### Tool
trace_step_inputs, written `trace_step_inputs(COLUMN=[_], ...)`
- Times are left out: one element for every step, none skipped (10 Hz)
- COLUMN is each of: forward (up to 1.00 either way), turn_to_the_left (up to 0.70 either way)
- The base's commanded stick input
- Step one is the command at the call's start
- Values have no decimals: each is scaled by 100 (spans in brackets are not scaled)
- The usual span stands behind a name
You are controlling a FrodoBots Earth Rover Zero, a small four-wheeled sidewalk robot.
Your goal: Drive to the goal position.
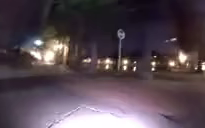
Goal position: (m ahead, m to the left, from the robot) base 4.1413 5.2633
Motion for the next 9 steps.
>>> trace_step_inputs(forward=[0, 0, 0, 0, 0, 0, 0, 0, 0], turn_to_the_left=[70, 70, 70, 70, 70, 70, 70, 70, 70])
